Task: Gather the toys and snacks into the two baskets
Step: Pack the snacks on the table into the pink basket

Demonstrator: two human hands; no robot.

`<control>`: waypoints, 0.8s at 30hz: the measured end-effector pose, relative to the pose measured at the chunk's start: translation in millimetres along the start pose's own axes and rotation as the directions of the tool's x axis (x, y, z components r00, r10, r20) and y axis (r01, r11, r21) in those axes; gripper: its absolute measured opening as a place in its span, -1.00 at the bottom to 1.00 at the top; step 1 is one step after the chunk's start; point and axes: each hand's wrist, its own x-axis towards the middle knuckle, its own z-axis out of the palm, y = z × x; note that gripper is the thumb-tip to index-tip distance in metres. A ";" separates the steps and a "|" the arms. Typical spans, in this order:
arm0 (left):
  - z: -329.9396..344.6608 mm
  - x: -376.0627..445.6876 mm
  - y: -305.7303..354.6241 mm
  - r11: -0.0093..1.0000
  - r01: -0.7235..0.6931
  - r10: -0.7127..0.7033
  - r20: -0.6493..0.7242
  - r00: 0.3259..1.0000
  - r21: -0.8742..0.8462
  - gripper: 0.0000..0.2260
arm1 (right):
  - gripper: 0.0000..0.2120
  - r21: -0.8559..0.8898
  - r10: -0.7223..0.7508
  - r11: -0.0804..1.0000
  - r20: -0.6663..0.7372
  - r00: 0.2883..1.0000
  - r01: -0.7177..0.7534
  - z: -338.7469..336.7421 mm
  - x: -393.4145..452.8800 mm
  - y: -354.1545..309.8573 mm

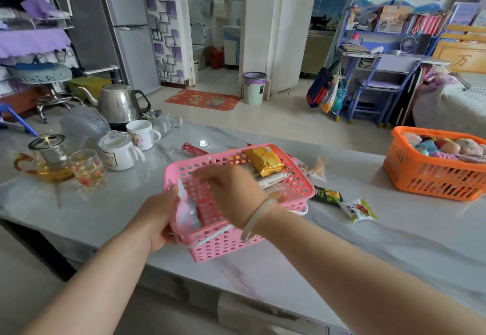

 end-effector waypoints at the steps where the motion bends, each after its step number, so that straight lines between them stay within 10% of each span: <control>1: 0.0 1.7 0.2 1.000 0.004 -0.004 0.000 1.000 -0.002 -0.56 | -0.66 0.033 0.021 0.999 -0.099 0.995 -0.018 -10.3 2.4 5.6; 9: -0.9 15.6 -0.4 0.997 0.005 -0.005 0.010 1.000 -0.075 -0.61 | -0.55 -0.004 0.336 0.909 -0.582 0.740 -0.416 -70.6 12.1 144.4; 16: -2.1 36.7 -0.9 0.996 -0.009 0.013 0.045 0.999 -0.089 -0.62 | -0.31 -0.531 0.645 0.574 -0.177 0.744 -0.624 -45.2 -26.2 293.3; 24: -1.6 51.1 3.8 0.997 -0.033 0.038 0.067 0.997 -0.070 -0.59 | -0.30 -0.539 0.632 0.554 -0.223 0.742 -0.634 -50.3 11.3 331.6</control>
